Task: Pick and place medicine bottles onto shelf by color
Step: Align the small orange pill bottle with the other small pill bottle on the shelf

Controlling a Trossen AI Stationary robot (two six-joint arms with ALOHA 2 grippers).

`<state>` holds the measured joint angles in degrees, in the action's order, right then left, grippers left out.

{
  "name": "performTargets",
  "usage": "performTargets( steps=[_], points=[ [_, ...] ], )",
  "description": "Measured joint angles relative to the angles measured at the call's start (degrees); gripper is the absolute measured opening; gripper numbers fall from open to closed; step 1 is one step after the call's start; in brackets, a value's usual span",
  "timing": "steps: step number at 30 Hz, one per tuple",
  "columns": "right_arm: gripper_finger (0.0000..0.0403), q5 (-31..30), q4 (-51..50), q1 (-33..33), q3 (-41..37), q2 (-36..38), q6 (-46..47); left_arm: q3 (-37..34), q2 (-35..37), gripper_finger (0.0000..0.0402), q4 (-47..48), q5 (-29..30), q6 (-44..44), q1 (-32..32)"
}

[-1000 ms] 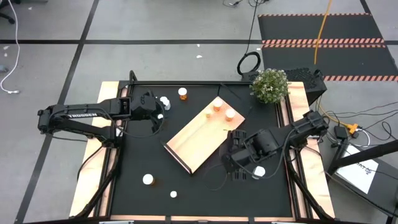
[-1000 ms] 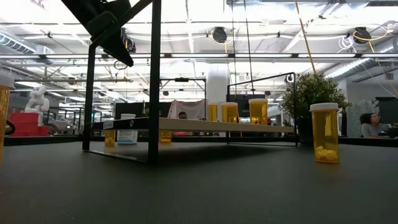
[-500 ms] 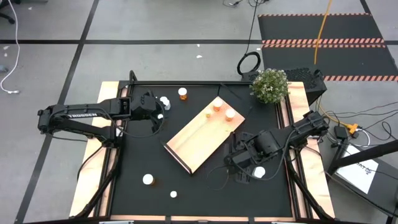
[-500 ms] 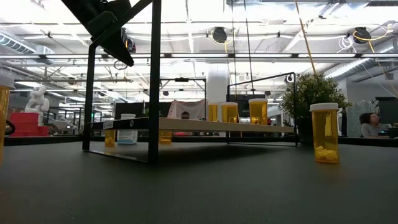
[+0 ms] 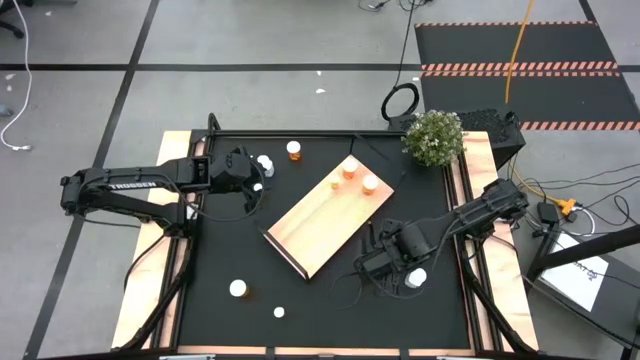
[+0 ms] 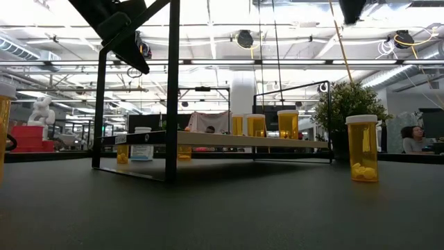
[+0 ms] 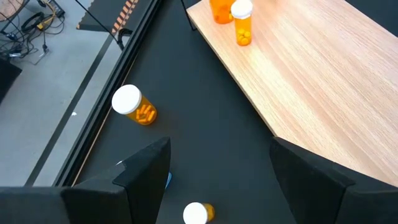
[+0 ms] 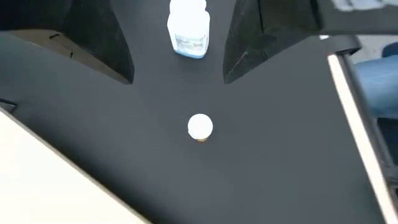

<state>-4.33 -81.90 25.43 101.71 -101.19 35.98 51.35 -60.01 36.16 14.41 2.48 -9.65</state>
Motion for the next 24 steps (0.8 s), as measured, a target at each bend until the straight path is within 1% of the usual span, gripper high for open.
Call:
performTargets(
  steps=[5,9,15,22,24],
  points=[
    [0.024,0.08,6.72,-0.35,-7.94,0.02,-2.47,0.0,0.0,0.0273,-0.13,0.0,-0.09,0.0],
    [0.024,0.1,12.74,-0.39,-12.84,0.02,-4.27,0.02,-0.02,0.0273,-0.35,0.0,-0.13,0.0],
    [0.024,0.19,19.6,-1.7,-16.95,0.07,-5.06,0.02,-0.01,0.0273,-0.4,0.0,-0.18,0.0],
    [0.024,4.52,26.44,-3.39,-21.57,0.07,-5.24,0.02,-0.01,0.0273,-0.42,0.0,-0.2,0.0],
    [0.024,4.64,27.51,-3.6,-22.79,0.07,-5.24,0.02,-0.01,0.0273,-0.42,0.0,-0.18,0.0]
  ],
)
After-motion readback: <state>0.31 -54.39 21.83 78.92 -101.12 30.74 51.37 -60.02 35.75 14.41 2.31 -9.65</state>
